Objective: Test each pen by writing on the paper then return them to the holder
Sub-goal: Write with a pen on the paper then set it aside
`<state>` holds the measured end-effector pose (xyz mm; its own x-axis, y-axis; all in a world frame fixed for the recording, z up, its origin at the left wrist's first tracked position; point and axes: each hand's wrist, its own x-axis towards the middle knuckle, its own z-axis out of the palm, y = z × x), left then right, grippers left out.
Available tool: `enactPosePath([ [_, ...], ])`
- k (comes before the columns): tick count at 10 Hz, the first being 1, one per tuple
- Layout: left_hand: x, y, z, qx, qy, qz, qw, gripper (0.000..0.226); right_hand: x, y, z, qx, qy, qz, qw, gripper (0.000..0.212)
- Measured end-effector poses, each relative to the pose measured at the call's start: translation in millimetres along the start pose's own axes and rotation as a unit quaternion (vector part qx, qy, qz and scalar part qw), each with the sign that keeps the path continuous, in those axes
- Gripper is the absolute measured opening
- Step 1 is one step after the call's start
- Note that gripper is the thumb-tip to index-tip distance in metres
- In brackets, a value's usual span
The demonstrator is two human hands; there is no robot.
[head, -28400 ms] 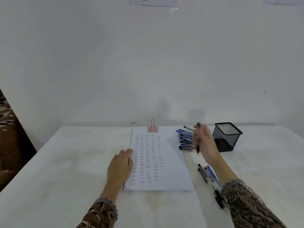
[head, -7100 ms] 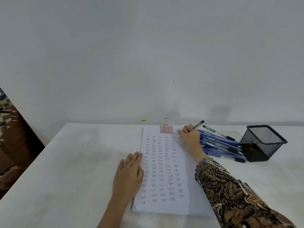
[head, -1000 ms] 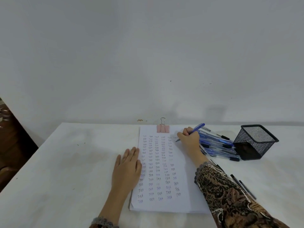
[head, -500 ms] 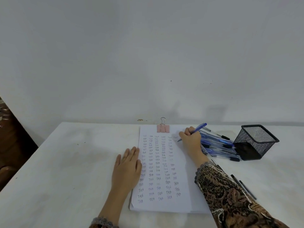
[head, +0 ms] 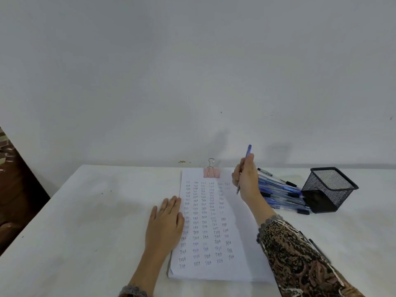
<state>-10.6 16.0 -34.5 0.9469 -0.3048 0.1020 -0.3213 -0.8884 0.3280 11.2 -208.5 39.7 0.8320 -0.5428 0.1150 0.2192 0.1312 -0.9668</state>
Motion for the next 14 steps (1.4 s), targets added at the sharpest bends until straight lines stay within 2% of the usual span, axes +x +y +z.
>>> enactPosePath([
  [1,0,-1,1,0.005,0.005,0.007,1.000,0.092,-13,-18,2,-0.051,-0.001,-0.001,0.999,0.030],
  [3,0,-1,2,-0.003,0.008,0.007,1.000,0.092,-53,-11,-32,-0.049,0.009,0.109,0.993,0.021],
  [4,0,-1,2,0.000,0.009,0.010,1.000,0.093,-71,-6,-46,-0.023,0.058,0.108,0.992,0.012],
  [5,-1,-1,1,0.011,0.006,0.013,1.000,0.091,-84,-17,-55,-0.069,0.100,0.074,0.990,0.008],
  [6,-2,-1,0,0.012,0.002,0.013,1.000,0.082,-98,-30,-81,-0.320,0.103,0.027,0.941,0.009],
  [7,-2,1,-2,0.002,-0.010,0.007,1.000,0.056,-114,-32,-125,-0.542,0.112,0.076,0.829,0.014],
  [8,-3,2,-3,-0.010,-0.010,0.008,1.000,0.050,-126,-35,-154,-0.613,0.112,0.147,0.768,0.022],
  [9,-4,2,-3,-0.010,-0.013,0.007,1.000,0.050,-134,-37,-160,-0.660,0.079,0.183,0.724,0.037],
  [10,-4,3,-4,-0.008,-0.015,0.006,1.000,0.050,-143,-29,-154,-0.690,0.054,0.168,0.702,0.056],
  [11,-5,3,-5,-0.003,-0.013,0.005,1.000,0.050,-156,-23,-150,-0.738,0.041,0.142,0.658,0.083],
  [13,-7,5,-7,-0.007,-0.013,0.003,1.000,0.050,-176,-14,-148,-0.763,0.064,0.130,0.630,0.079],
  [14,-7,5,-6,-0.005,-0.014,0.003,1.000,0.050,-171,-22,-144,-0.754,0.054,0.160,0.635,0.075],
])
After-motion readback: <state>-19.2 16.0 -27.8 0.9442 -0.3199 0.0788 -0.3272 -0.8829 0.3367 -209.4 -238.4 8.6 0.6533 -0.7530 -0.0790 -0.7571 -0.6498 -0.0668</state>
